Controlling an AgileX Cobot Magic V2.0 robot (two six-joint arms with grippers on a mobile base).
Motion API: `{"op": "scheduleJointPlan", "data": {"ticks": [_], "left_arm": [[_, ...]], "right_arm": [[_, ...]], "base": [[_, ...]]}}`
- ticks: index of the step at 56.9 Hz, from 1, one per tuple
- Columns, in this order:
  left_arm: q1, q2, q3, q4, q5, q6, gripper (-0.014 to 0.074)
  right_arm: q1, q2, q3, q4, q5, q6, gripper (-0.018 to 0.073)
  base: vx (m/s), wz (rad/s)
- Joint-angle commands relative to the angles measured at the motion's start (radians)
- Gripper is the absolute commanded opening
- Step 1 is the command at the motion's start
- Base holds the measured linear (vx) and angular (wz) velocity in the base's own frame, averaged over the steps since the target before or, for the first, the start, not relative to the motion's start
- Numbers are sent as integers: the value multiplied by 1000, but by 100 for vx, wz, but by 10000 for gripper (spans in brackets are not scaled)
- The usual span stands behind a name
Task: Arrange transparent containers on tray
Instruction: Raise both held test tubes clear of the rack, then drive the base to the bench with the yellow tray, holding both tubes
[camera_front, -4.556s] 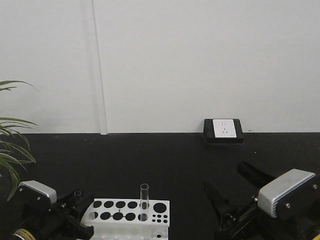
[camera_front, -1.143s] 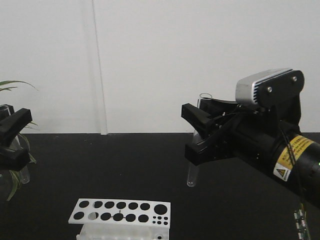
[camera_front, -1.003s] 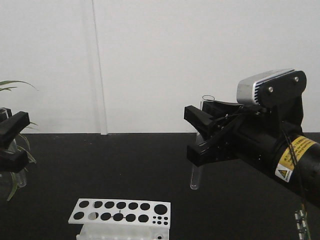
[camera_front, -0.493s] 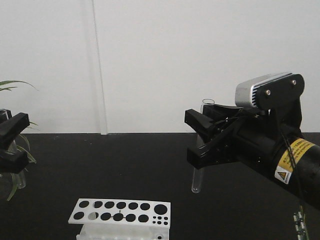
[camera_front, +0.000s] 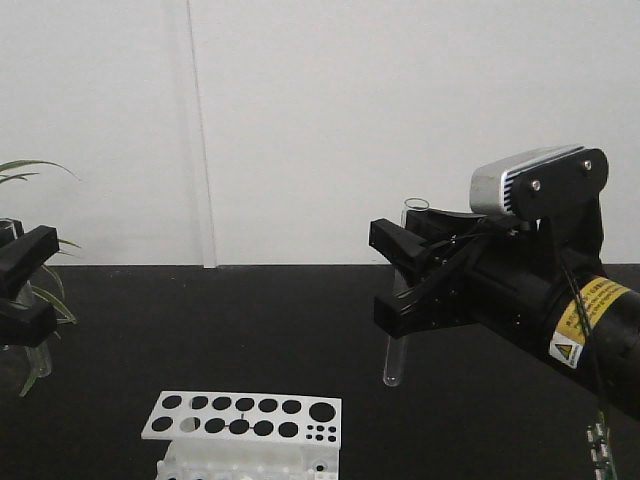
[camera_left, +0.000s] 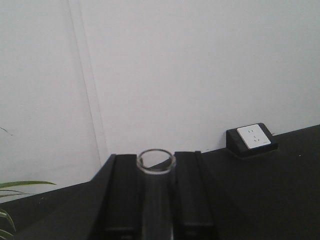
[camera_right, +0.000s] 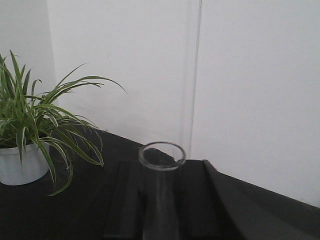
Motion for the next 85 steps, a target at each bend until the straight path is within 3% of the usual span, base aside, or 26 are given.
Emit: {"op": "scheduleJointPlan", "data": {"ticks": [1, 54, 85], "left_arm": [[-6, -16, -31, -17, -63, -11, -6], [-6, -15, -31, -17, -63, -10, -6], [-6, -15, -31, -17, -63, -10, -6]], "right_arm": [[-1, -27, -31, 9, -76, -2, -13], [-2, -27, -31, 9, -76, -2, -13], [-2, -27, -31, 9, -76, -2, -12]], "base": [[-8, 0], [-23, 6], [-31, 32]]}}
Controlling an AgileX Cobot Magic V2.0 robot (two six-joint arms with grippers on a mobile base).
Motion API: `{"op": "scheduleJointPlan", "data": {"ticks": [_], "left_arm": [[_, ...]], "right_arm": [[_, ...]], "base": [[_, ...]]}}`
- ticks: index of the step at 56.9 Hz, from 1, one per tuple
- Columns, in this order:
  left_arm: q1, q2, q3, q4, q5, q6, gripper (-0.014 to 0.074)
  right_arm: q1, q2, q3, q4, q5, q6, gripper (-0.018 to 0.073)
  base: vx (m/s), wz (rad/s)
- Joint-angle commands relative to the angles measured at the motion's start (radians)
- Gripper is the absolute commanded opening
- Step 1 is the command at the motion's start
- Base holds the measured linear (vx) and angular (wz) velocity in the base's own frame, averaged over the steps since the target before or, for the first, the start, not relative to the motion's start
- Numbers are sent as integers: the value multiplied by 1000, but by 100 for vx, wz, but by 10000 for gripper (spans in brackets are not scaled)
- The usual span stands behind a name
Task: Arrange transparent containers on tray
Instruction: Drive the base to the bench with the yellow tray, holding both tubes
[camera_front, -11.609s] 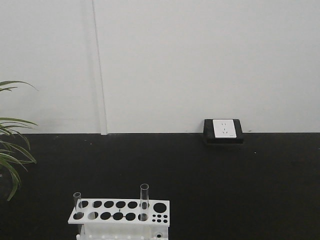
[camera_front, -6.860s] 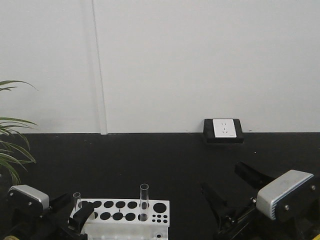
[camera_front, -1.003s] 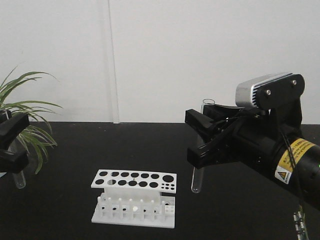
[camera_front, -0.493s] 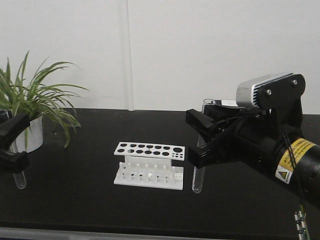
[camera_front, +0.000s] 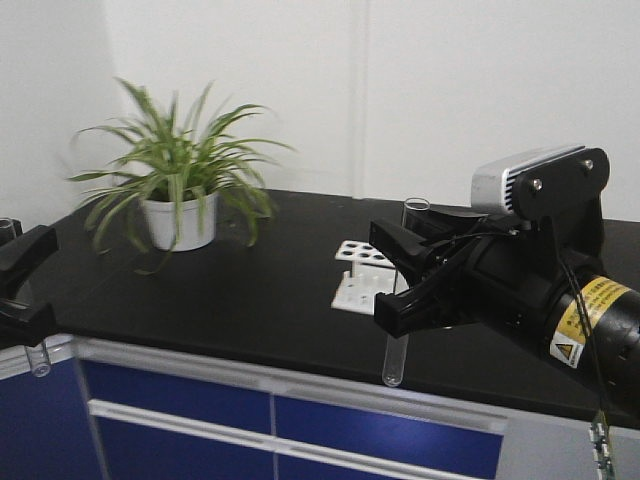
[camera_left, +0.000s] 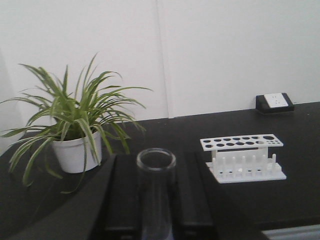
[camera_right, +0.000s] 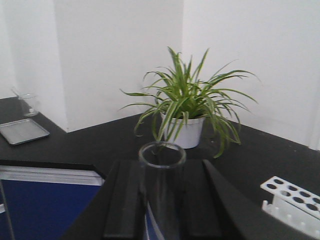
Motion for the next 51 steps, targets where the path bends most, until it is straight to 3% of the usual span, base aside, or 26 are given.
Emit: {"op": "scheduleJointPlan", "data": {"ticks": [1, 51], "left_arm": [[-6, -15, -31, -17, -64, -10, -6], [-6, -15, -31, -17, -64, -10, -6]], "right_arm": [[-2, -27, -31, 6, -77, -2, -12], [-2, -27, -31, 6, -77, -2, -11]], "base": [[-32, 39], [-30, 51]]}}
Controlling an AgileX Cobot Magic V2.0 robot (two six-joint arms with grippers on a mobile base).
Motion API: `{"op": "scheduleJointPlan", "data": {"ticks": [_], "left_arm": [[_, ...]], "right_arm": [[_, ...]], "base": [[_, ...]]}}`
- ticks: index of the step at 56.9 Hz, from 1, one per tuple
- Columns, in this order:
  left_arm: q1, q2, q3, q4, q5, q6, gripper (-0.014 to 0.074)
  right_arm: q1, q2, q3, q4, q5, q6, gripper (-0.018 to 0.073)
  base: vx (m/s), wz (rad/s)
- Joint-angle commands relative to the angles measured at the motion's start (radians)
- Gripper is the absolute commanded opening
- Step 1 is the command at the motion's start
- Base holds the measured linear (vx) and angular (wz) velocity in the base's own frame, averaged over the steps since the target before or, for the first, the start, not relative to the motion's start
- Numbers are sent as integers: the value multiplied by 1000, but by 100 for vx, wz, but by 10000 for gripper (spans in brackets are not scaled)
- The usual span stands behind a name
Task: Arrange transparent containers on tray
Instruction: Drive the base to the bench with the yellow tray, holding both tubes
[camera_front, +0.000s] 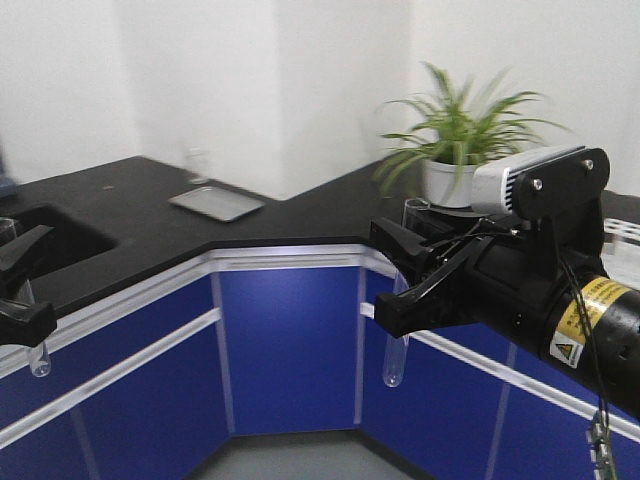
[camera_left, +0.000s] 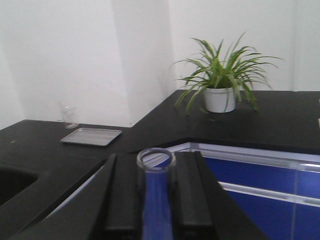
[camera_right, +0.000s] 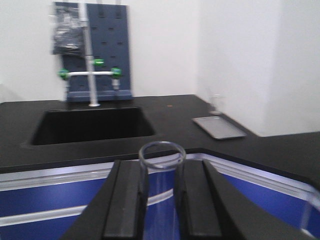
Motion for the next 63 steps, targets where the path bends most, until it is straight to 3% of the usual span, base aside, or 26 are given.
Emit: {"op": "scheduleJointPlan", "data": {"ticks": [1, 63], "left_arm": [[-6, -15, -31, -17, -64, -10, -6], [-6, -15, -31, -17, -64, -10, -6]], "right_arm": [[-2, -27, -31, 6, -77, -2, -11], [-2, -27, -31, 6, -77, -2, -11]], "base": [[-24, 69], [-10, 59]]}}
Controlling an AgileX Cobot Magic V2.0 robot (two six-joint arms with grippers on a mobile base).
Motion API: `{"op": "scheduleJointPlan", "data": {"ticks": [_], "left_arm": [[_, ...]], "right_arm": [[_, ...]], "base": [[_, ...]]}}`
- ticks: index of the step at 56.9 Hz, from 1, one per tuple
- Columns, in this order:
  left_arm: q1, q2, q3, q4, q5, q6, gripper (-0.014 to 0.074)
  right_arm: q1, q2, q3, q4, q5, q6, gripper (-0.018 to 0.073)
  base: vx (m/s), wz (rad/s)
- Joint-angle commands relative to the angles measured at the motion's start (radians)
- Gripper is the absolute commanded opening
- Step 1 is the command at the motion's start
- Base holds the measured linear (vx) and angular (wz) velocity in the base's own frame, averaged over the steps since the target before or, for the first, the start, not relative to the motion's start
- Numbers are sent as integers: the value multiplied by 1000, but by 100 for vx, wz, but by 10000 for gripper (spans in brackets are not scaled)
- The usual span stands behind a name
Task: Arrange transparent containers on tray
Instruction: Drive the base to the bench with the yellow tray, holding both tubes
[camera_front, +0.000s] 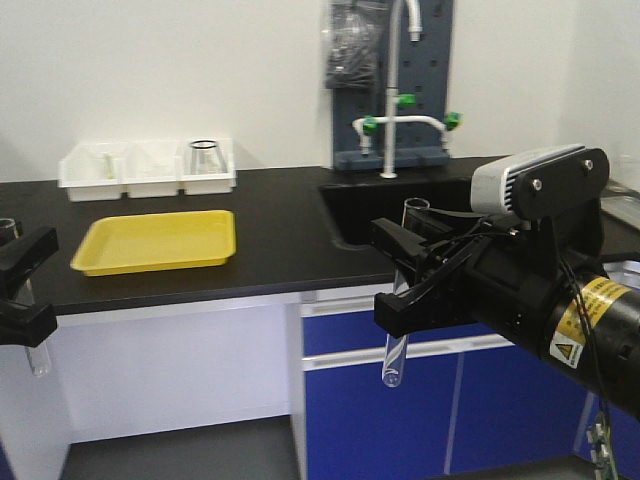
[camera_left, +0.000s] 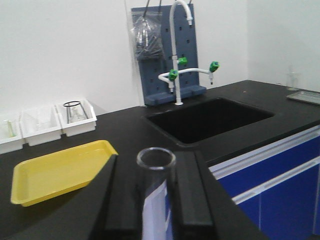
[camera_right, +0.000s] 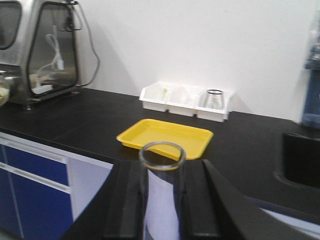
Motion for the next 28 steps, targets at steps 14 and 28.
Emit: {"op": "scheduleJointPlan", "data": {"ticks": [14, 28], "left_arm": [[-6, -15, -31, -17, -64, -10, -6], [-6, -15, -31, -17, -64, -10, -6]], "right_arm": [[-2, -27, -31, 6, -77, -2, -11], [-2, -27, -31, 6, -77, -2, -11]], "base": [[16, 56], [23, 54]]}}
